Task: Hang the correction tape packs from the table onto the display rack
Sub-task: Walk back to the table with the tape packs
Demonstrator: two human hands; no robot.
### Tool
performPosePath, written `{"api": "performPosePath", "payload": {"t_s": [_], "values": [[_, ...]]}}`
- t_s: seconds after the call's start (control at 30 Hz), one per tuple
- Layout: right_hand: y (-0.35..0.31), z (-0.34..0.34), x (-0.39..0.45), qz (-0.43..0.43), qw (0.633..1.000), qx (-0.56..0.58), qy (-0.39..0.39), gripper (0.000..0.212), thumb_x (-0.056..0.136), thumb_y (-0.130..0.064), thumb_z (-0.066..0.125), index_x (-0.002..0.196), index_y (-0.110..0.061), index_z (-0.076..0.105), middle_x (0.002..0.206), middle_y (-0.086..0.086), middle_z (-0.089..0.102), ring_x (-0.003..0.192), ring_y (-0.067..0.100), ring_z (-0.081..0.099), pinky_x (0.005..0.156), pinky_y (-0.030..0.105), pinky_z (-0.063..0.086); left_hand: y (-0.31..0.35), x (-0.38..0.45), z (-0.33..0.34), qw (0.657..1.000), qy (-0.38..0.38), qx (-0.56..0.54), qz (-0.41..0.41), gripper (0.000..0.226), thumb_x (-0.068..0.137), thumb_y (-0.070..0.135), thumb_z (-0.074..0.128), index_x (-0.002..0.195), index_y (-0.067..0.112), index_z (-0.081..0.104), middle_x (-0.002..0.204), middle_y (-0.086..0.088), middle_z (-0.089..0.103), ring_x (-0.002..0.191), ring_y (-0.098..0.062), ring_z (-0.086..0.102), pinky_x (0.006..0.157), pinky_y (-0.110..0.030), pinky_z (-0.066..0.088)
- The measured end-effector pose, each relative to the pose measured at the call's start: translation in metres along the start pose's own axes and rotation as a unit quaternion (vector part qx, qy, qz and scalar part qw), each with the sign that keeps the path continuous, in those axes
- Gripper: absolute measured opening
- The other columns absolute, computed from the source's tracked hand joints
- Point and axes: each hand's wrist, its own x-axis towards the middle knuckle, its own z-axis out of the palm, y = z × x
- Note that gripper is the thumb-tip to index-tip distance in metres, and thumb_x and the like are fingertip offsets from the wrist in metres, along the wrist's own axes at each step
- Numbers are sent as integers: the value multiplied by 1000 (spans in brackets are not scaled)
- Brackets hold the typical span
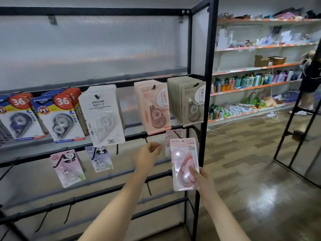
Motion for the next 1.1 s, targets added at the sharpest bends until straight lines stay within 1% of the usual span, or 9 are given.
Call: {"api": "performPosePath", "payload": {"t_s": [0.1,0.2,0.3,0.37,0.53,0.7,0.83,0.97,1.1], "values": [[20,-5,10,21,999,-26,5,35,79,-40,73,102,-14,70,102,20,69,95,30,66,93,46,48,-22,-1,15,988,-74,135,-3,23,98,25,53,115,13,62,104,2,64,93,-12,58,81,-25,45],[28,-7,21,40,998,-31,26,27,86,-31,69,106,-14,67,102,11,71,94,27,68,91,47,53,-36,9,25,932,-148,332,-14,24,102,30,42,111,12,57,78,3,52,70,-10,49,63,-22,38],[25,-6,34,39,999,-10,29,15,90,-17,63,102,-8,66,87,5,73,75,16,71,65,28,58,-50,26,32,872,-164,462,10,26,102,35,38,104,15,54,86,-1,54,72,-14,47,64,-27,37],[18,-4,45,35,999,6,34,16,90,-13,62,104,-3,63,87,7,71,72,16,69,59,23,56,-59,36,38,862,-158,480,40,23,101,36,41,106,16,52,97,-2,56,79,-16,48,65,-28,38],[17,1,90,27,996,-25,78,35,86,-25,69,111,-3,60,103,14,66,92,26,65,85,40,53,-79,63,52,847,-198,486,83,31,101,32,43,121,11,55,120,-8,59,105,-24,58,78,-31,44],[35,-3,119,21,996,-54,67,15,89,-25,66,95,-12,61,95,10,65,86,22,63,68,27,48,-98,82,68,828,-241,496,104,33,103,29,39,113,5,60,105,-9,63,94,-23,60,67,-26,38],[47,-9,125,31,997,-41,52,26,85,-28,67,102,-9,62,101,11,67,93,24,66,81,34,53,-117,96,81,830,-254,487,98,30,101,28,42,105,7,63,102,-9,67,90,-22,63,63,-26,39],[54,-14,131,39,998,-27,40,37,87,-28,63,115,-5,59,102,8,69,94,24,68,79,31,55,-122,110,89,816,-270,498,118,31,101,28,43,108,7,65,103,-9,68,85,-20,63,61,-25,37],[55,-4,152,36,996,-67,44,43,84,-41,68,110,-7,64,107,15,69,101,32,66,91,42,52,-124,126,94,803,-277,515,116,31,101,25,42,112,5,63,110,-9,67,98,-25,64,74,-32,48]]}}
